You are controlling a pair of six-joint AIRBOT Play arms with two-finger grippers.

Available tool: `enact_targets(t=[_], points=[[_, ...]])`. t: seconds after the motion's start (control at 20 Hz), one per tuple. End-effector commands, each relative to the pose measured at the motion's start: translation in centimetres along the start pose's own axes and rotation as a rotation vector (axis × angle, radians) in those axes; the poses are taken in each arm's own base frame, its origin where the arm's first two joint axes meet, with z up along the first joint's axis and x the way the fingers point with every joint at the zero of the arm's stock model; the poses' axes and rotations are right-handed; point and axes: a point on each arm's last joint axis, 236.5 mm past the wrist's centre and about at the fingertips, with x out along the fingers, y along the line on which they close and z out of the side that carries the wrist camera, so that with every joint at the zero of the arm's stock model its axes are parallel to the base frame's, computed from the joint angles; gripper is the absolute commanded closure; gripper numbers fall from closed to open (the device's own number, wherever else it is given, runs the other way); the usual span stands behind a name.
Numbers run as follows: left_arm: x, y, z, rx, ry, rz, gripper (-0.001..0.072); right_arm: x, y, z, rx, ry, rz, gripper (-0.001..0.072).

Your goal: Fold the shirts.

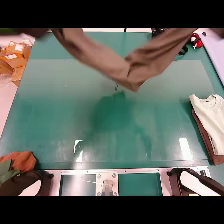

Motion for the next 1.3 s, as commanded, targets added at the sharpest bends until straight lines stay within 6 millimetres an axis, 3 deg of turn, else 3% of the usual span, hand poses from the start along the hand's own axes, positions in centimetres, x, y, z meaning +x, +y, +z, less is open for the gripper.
enact_targets(t=[0.0,0.1,0.2,0.35,0.55,0.7,0.85,0.95,1.05,1.15,1.25], points=[[-9.3,-3.5,7.4,0.125,-0.188,0.084,0.0677,-10.2,7.1,5.9,-0.222,-0.248,-0.113,0.0697],[-11.1,-2.3,8.0,0.122,-0.205,0.172,0.0677,-14.2,7.5,7.0,-0.278,-0.331,-0.258,0.0696],[-10.5,0.9,5.5,0.090,-0.110,0.284,0.0677,-15.8,6.3,6.6,-0.265,-0.333,-0.367,0.0696],[-6.6,6.9,-1.2,0.008,0.120,0.413,0.0677,-13.4,2.4,1.6,-0.104,-0.141,-0.376,0.0696],[2.3,11.6,-11.7,-0.073,0.365,0.386,0.0676,-7.2,-6.4,-10.4,0.206,0.165,-0.340,0.0696],[10.6,13.8,-18.5,-0.147,0.397,0.296,0.0676,-0.8,-12.8,-22.0,0.392,0.293,-0.341,0.0695],[18.2,14.4,-24.4,-0.313,0.411,0.179,0.0676,4.2,-16.6,-33.3,0.513,0.450,-0.385,0.0695],[20.7,14.5,-27.6,-0.410,0.449,0.142,0.0665,5.9,-18.5,-37.5,0.574,0.551,-0.409,0.0695],[20.7,15.2,-29.0,-0.454,0.483,0.167,-0.0010,6.9,-20.2,-38.6,0.584,0.601,-0.409,0.0695],[18.8,14.9,-28.7,-0.519,0.559,0.140,-0.0005,7.1,-21.3,-37.3,0.574,0.595,-0.402,0.0695],[15.3,13.1,-29.5,-0.620,0.726,0.086,-0.0004,7.0,-22.2,-35.4,0.551,0.560,-0.405,0.0695]])
